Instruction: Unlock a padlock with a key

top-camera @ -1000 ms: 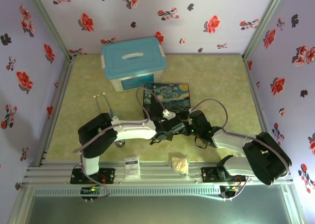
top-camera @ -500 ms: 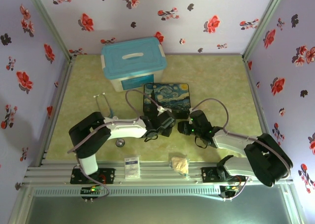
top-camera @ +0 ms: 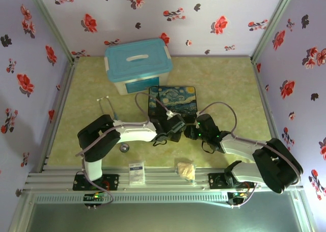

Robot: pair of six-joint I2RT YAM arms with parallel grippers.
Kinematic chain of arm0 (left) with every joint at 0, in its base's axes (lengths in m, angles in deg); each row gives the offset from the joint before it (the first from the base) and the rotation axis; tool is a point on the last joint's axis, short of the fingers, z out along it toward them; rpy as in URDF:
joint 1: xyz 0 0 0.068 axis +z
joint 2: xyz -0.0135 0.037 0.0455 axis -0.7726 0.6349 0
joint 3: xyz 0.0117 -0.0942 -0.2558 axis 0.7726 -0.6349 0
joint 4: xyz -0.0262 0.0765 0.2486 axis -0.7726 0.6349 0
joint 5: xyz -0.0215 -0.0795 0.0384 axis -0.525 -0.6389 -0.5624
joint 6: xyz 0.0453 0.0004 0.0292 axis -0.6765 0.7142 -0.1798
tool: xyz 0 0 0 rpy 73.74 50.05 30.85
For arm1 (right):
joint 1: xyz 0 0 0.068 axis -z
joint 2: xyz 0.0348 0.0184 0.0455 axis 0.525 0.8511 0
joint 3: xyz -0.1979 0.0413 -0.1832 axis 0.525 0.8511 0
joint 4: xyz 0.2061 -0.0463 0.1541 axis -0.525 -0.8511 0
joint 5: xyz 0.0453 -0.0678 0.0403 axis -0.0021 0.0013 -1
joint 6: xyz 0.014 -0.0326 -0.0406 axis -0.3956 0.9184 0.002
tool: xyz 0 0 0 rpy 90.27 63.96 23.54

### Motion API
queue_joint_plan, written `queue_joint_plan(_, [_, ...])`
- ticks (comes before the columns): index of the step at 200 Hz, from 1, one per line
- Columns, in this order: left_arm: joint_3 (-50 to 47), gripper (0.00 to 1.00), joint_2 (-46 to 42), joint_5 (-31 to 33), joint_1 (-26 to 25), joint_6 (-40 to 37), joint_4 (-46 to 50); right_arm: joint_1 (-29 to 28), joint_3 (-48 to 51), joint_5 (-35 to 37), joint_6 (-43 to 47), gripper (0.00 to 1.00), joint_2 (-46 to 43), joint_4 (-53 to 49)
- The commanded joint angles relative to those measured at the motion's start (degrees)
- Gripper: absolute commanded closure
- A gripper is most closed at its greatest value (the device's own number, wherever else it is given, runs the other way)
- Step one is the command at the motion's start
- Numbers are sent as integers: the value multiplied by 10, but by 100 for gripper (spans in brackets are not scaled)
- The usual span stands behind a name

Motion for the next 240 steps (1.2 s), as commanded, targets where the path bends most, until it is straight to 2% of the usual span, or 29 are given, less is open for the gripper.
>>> queue_joint_plan(1, [17, 63, 21, 2, -3, 16, 43, 4, 3, 12, -5, 53, -4, 1])
queue_joint_plan(31, [24, 78, 22, 7, -3, 17, 54, 4, 4, 13, -5, 53, -6, 1])
queue_joint_plan(43, [21, 79, 17, 11, -3, 20, 57, 4, 5, 13, -6, 53, -7, 0])
queue_joint_plan(75, [23, 78, -2, 41, -4, 29, 91, 4, 5, 13, -6, 53, -7, 0])
queue_joint_plan(105, [54, 76, 6, 109, -8, 11, 179, 4, 5, 13, -6, 53, -7, -1])
queue_joint_plan(177, [139, 79, 82, 205, -48, -19, 262, 4, 4, 16, -6, 53, -8, -1])
queue_joint_plan(225, [170, 75, 112, 217, -71, -18, 290, 11, 3, 42, -13, 53, -8, -20])
queue_joint_plan(240, [176, 71, 108, 218, -77, -23, 294, 21, 6, 36, -17, 53, -8, -16])
